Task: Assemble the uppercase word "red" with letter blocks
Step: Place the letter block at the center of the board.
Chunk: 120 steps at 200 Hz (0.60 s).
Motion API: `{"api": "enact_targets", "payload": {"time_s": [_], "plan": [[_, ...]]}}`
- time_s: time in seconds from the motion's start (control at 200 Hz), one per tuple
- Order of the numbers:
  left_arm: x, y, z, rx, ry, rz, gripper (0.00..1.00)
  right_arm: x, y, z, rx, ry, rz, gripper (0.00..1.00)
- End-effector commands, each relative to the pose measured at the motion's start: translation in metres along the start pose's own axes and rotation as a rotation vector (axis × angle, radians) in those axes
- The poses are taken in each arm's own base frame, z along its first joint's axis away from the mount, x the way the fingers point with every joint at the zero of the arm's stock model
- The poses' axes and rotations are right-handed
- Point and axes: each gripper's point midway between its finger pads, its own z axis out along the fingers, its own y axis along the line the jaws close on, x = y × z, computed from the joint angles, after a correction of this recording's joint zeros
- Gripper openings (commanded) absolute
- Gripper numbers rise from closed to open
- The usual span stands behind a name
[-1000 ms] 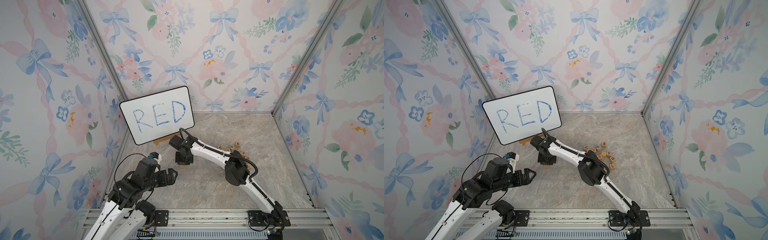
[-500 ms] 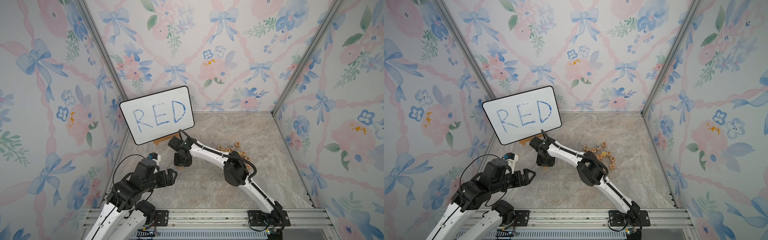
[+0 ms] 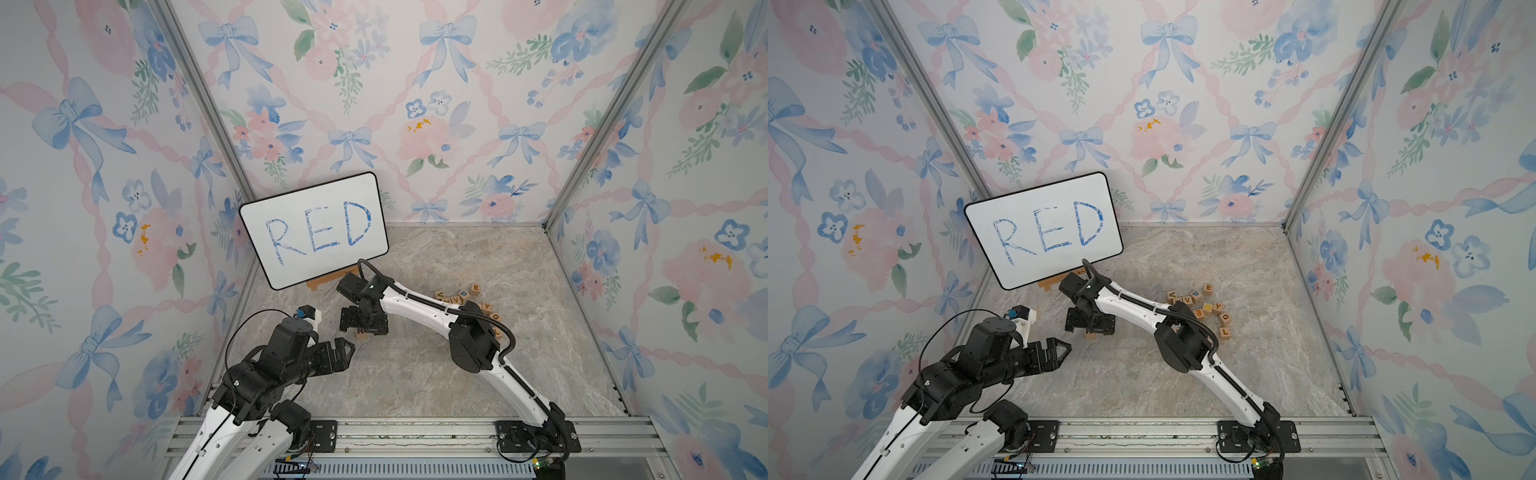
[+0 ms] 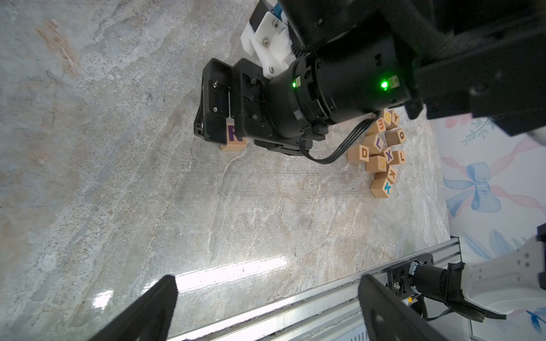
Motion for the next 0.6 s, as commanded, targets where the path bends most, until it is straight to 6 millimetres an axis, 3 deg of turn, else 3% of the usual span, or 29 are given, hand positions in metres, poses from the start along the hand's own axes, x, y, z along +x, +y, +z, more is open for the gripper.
{"api": "enact_targets", "payload": {"time_s": [0.0,0.28,0.595], "plan": [[-0.007,-0.003,-0.004,-0.015,-0.005,0.005,0.98,-0.005,0.011,-0.027,-0.079,-0.011,0.013,0.97],[-0.034,-0.017,0.006,-0.058,0.008,0.076,0.98,-0.03,0.003,-0.058,-0.125,-0.045,0.045,0.97],[-0.067,-0.043,0.029,-0.028,-0.009,0.127,0.98,-0.06,-0.024,-0.09,-0.13,-0.093,0.074,0.97]]}}
